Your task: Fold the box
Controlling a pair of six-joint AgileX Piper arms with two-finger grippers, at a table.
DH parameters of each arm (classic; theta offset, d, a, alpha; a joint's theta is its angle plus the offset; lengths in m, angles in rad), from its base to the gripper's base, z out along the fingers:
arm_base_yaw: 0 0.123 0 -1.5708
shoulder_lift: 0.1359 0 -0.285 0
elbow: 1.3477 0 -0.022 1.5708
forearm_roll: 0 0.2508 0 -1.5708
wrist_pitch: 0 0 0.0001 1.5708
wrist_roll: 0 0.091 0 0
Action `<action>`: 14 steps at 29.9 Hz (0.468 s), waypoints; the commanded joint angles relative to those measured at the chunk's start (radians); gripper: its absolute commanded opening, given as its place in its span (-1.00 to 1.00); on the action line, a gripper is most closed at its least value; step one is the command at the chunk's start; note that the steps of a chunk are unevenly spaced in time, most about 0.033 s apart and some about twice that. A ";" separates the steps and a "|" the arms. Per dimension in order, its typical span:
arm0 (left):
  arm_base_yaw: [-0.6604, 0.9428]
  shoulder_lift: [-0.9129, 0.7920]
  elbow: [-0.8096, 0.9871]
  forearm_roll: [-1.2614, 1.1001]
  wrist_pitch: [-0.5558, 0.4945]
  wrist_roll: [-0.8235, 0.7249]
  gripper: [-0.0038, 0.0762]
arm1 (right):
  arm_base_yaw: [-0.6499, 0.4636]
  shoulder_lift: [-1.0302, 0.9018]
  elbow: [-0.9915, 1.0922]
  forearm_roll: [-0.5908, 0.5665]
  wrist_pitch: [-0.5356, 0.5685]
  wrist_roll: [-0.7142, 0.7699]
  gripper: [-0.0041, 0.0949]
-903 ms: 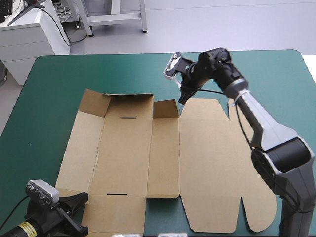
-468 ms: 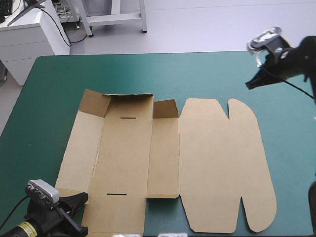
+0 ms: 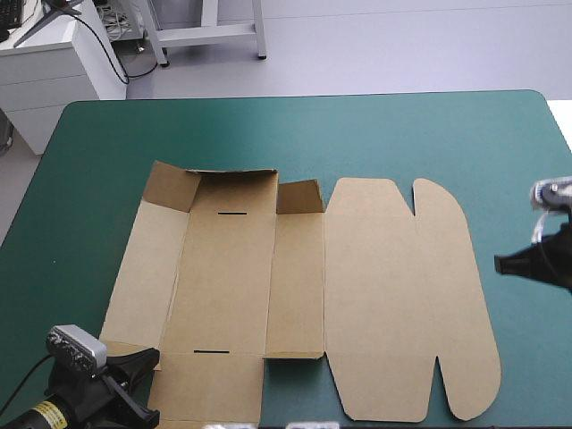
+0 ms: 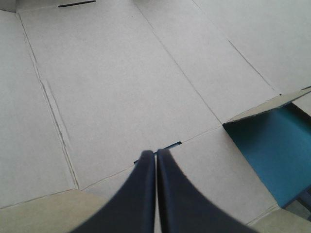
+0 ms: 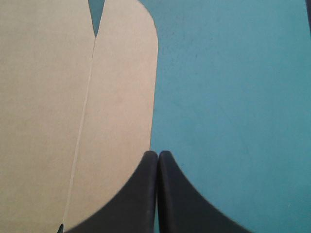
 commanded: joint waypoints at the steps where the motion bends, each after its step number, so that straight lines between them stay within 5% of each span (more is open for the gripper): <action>1: -0.004 0.030 -0.036 -0.025 -0.060 -0.006 -0.92 | -0.008 -0.147 0.127 -0.009 -0.106 0.045 -0.95; 14: -0.004 0.486 -0.383 -0.024 -0.086 -0.004 -0.92 | -0.008 -0.264 0.284 0.047 -0.151 0.052 -0.96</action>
